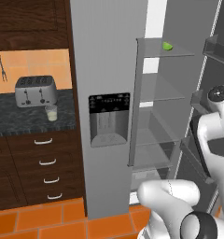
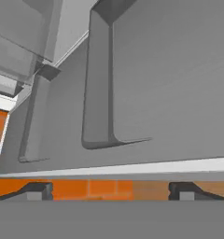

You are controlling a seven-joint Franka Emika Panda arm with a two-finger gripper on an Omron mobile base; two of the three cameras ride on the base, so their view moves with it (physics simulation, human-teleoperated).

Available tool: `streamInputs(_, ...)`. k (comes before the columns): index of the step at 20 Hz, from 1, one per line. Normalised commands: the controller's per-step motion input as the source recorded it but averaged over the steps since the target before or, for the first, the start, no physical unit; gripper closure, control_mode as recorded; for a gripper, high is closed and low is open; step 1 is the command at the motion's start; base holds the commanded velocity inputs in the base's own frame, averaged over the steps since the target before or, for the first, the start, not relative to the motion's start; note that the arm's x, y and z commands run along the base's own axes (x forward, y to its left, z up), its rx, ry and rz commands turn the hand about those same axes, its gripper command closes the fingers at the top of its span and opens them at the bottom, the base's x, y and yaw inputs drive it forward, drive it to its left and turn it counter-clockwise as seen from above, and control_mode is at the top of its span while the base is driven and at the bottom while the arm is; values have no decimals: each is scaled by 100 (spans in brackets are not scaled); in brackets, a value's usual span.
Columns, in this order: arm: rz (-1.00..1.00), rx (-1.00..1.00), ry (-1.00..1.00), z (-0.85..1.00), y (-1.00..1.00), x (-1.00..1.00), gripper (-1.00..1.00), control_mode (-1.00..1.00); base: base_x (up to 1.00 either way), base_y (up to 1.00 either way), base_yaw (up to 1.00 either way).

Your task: Grab a lemon wedge from the fridge and one ice cube from the ice bowl, and put them in the glass of lemonade.

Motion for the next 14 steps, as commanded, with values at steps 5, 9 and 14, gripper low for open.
streamInputs(5,0,36,-21,1,97,-12,-100,-100,0,0,0)
streamInputs(9,-3,66,-15,-21,76,0,-100,-100,0,0,0)
streamInputs(14,-1,52,-2,9,85,-13,-100,-100,0,0,0)
